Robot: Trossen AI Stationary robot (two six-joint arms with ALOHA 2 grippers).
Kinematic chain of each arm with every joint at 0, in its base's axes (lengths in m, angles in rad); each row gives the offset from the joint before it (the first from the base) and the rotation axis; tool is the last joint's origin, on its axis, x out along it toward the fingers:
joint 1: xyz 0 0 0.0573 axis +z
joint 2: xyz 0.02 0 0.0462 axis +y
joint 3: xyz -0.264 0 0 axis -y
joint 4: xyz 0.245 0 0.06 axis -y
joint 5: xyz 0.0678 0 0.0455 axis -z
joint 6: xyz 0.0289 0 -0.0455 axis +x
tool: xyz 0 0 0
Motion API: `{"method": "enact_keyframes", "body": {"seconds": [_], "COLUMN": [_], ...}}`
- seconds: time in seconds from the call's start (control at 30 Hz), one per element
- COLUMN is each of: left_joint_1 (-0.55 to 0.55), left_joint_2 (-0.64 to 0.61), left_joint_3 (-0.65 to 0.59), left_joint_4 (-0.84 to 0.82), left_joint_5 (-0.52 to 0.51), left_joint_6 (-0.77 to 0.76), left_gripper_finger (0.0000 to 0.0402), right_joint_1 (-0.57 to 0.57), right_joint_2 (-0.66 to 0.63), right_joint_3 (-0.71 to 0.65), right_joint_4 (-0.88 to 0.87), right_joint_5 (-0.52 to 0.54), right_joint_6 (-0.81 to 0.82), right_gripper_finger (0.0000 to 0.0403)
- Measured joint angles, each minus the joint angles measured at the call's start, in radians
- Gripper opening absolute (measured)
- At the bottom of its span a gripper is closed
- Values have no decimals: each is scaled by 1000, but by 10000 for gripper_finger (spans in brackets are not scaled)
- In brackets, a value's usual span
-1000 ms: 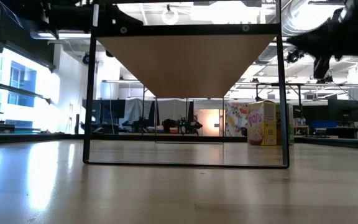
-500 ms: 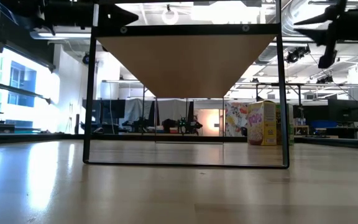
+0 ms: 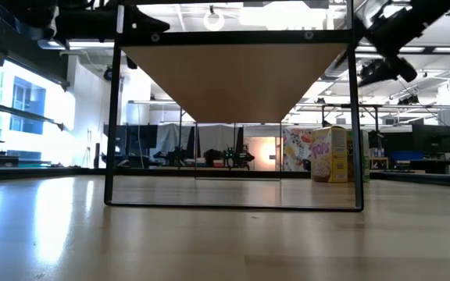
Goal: Stack cereal on shelf
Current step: Put the top green cereal box on the shelf
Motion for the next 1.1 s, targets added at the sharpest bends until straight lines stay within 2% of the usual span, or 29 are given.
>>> {"method": "enact_keyframes", "body": {"seconds": [0.23, 0.4, 0.53, 0.73, 1.1], "left_joint_1": [56, 81, 84, 84, 84], "left_joint_2": [0, 0, 0, 0, 0], "left_joint_3": [0, 0, 0, 0, 0], "left_joint_4": [1, 1, 1, 1, 1], "left_joint_5": [92, 165, 167, 167, 163], "left_joint_6": [-26, -44, -52, -52, -52], "left_gripper_finger": [0, 0, 0, 0, 0], "right_joint_1": [-314, -437, -476, -478, -482], "right_joint_2": [294, 431, 510, 605, 724], "right_joint_3": [193, 320, 383, 385, 385], "right_joint_4": [-204, -329, -401, -440, -436], "right_joint_5": [-263, -284, -314, -366, -325], "right_joint_6": [-249, -447, -598, -754, -846], "right_gripper_finger": [342, 342, 342, 342, 342]}}
